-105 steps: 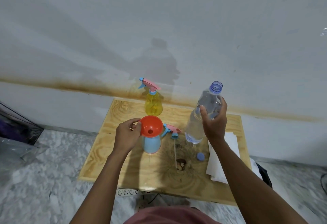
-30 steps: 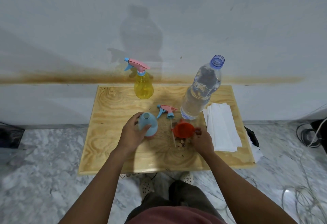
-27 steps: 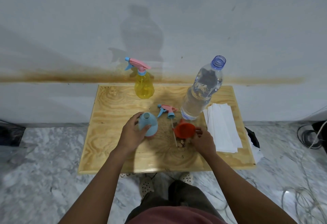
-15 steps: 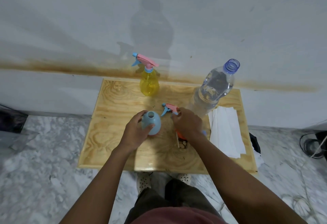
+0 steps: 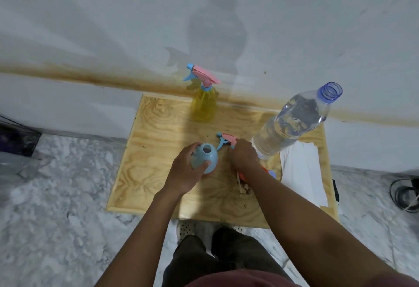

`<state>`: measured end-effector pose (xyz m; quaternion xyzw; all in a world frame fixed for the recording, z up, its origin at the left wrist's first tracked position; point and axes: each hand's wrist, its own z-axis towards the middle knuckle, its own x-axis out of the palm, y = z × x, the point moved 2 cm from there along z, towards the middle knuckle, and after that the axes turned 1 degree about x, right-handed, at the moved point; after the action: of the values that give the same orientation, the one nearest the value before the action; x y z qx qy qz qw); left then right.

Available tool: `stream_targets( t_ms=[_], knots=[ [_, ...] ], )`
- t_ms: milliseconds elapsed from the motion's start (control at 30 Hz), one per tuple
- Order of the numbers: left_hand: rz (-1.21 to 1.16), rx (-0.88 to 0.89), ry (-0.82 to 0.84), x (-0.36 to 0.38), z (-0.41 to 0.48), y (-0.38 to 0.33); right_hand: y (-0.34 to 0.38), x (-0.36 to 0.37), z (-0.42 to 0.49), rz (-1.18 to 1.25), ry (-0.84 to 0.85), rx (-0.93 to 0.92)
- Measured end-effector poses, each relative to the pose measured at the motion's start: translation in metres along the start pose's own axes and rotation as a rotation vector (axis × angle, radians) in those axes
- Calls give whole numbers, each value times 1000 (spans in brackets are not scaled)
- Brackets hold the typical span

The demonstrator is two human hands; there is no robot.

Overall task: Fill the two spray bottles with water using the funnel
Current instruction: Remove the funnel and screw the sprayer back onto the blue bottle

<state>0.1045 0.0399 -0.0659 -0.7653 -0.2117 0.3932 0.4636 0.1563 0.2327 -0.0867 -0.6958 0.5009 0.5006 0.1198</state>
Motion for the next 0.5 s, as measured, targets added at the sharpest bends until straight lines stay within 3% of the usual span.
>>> stream_targets(
  t_ms=[167,500],
  knots=[
    [51,32,3,2,0,4,1,-5,3,262,-43,-23],
    [-28,17,41,8,3,13,19,-53,-40,633,-106,-288]
  ],
)
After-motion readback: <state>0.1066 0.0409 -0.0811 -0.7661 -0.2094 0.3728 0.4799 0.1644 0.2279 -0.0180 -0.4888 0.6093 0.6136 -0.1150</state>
